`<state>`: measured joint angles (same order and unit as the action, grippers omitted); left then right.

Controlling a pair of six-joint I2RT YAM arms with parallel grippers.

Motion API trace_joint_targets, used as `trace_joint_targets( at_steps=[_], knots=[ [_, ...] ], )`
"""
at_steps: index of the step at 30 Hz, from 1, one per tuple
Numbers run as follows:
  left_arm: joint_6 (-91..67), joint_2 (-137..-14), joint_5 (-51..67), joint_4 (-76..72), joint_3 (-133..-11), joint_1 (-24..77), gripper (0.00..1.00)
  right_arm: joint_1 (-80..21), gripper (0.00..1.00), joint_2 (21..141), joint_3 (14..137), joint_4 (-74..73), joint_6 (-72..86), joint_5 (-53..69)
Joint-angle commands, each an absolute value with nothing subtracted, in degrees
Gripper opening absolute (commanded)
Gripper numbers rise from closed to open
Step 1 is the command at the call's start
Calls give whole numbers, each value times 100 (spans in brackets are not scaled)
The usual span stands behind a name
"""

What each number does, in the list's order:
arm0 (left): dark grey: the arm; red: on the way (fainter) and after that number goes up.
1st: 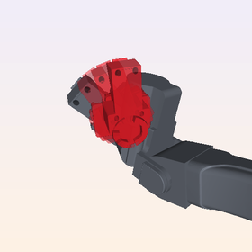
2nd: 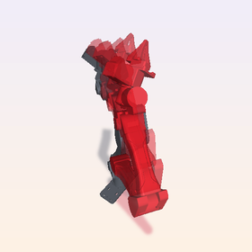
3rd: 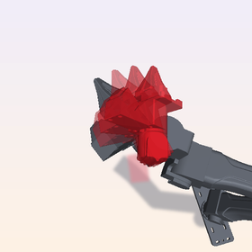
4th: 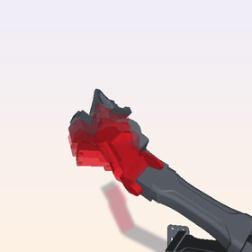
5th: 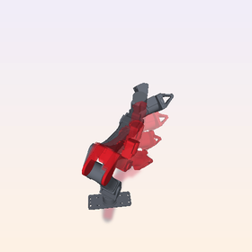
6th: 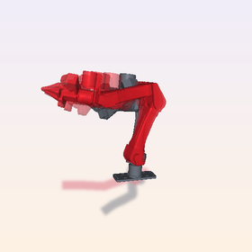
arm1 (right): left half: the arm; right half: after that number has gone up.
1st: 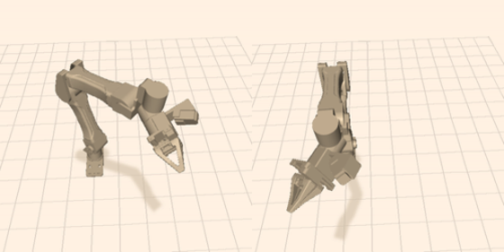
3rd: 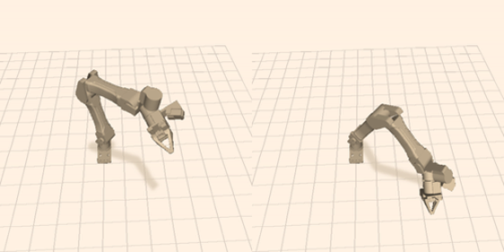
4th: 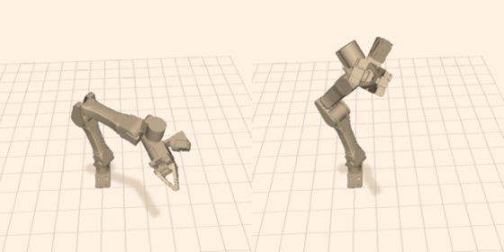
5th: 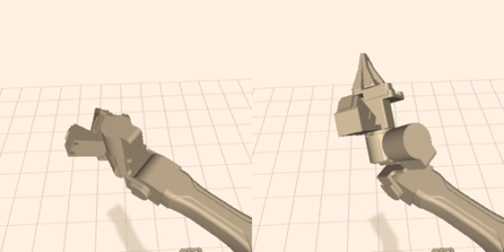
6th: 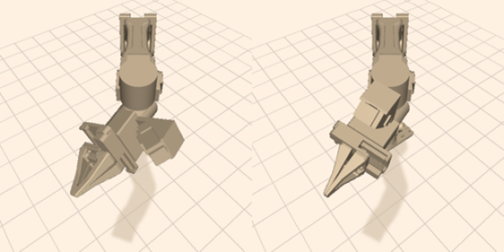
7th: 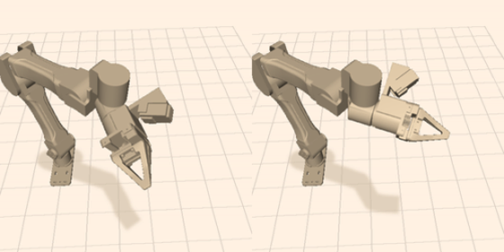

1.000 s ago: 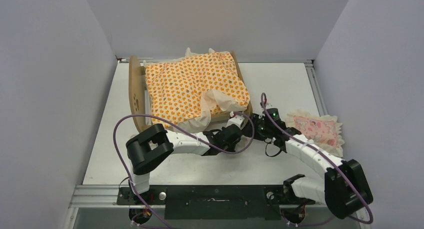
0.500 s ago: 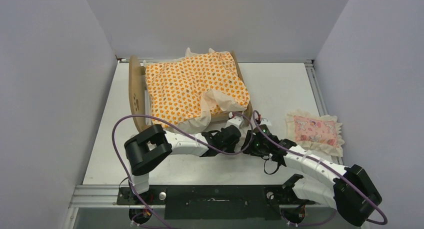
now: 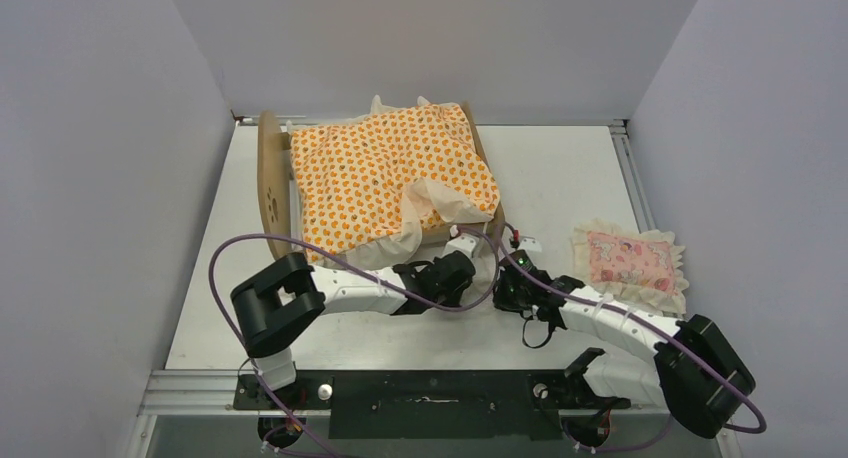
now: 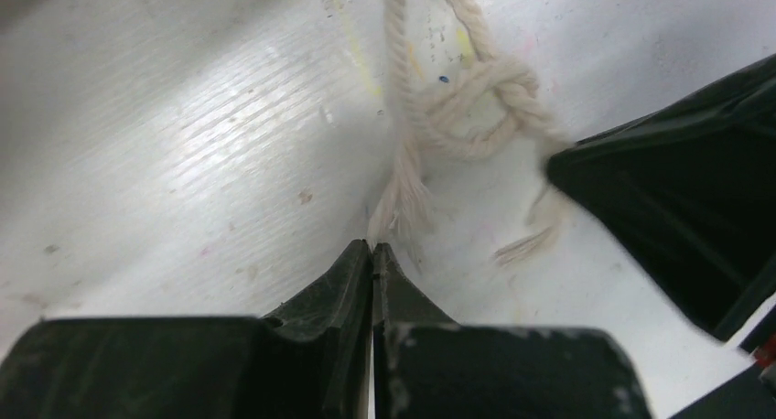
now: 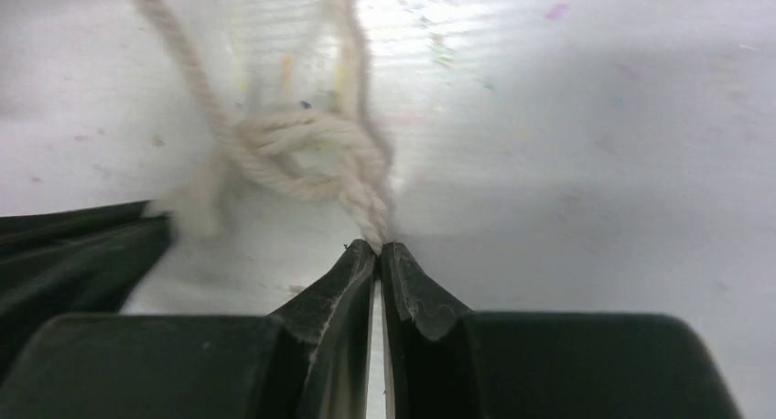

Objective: Set up the pet bed

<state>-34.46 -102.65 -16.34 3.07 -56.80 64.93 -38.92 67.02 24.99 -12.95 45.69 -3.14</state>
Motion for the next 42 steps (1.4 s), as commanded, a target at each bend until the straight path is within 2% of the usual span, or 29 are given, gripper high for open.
trace_joint_targets(
  at_steps=[1,9,18,30,42],
  knots=[
    [-3218,-9408,-2047,969,-6036,6451,0,-3629,8,6044,2957,-2698,4061,-968],
    [-2793,-8625,-2557,1621,-6382,6053,0,-2660,5,5334,3625,-3388,3572,-685],
    [-3488,-8369,-2104,1003,-5214,6153,0,-2129,5,5930,5160,-3400,2827,-762],
    [-4021,-9471,-2379,373,-4954,7012,0,-1341,5,6575,6314,-3008,2293,-185],
    [-4282,-10614,-2286,-105,-5298,7074,0,-951,5,7140,7690,-2521,2266,915]
  ],
)
